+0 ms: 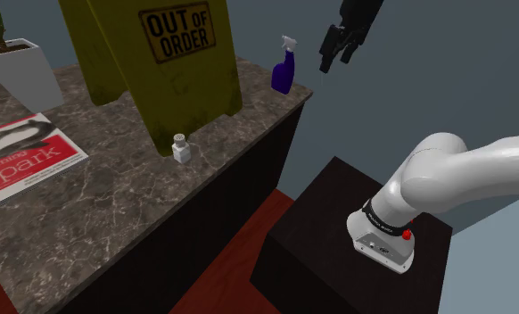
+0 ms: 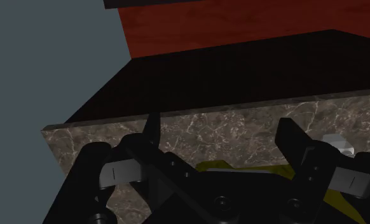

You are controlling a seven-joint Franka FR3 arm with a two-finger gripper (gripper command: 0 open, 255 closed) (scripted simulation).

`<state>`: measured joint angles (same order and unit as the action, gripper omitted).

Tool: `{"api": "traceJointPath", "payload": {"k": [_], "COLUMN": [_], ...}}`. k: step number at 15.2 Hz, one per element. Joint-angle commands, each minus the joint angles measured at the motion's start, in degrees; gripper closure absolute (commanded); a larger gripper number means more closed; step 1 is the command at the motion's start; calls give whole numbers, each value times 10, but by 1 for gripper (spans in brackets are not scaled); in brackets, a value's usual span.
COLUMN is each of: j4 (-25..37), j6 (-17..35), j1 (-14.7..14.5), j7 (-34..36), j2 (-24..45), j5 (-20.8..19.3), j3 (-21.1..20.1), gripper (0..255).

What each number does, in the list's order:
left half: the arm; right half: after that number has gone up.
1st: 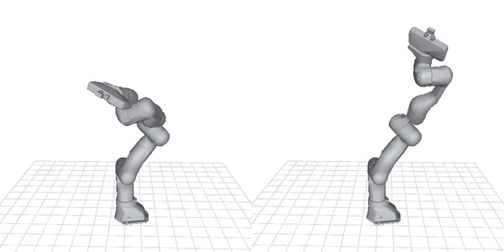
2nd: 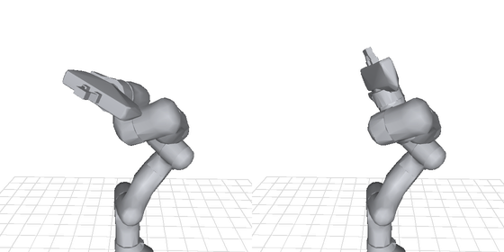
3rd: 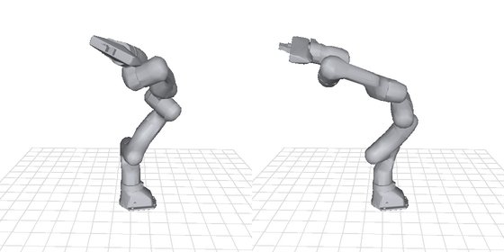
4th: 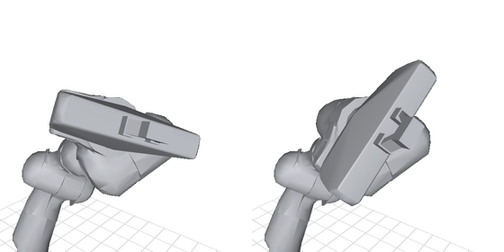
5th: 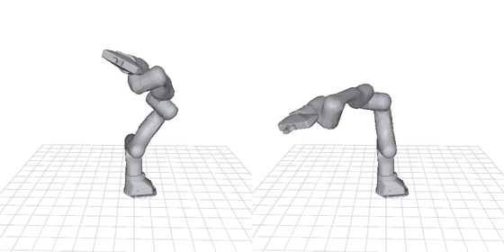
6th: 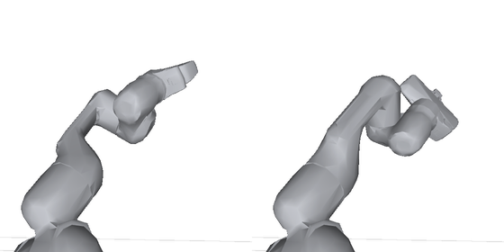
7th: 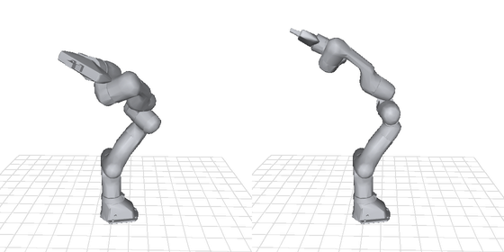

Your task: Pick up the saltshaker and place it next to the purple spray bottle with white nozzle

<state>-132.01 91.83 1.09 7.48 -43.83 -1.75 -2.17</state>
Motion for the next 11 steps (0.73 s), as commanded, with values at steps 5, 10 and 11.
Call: {"api": "traceJointPath", "payload": {"k": [5, 10, 11], "j4": [-41, -75, -79], "j6": [78, 179, 199], "j1": [-12, -27, -29], "j7": [33, 73, 81], "j2": [19, 63, 74], "j5": [20, 38, 41], "j3": [-31, -71, -80], "gripper": [0, 0, 0]}}
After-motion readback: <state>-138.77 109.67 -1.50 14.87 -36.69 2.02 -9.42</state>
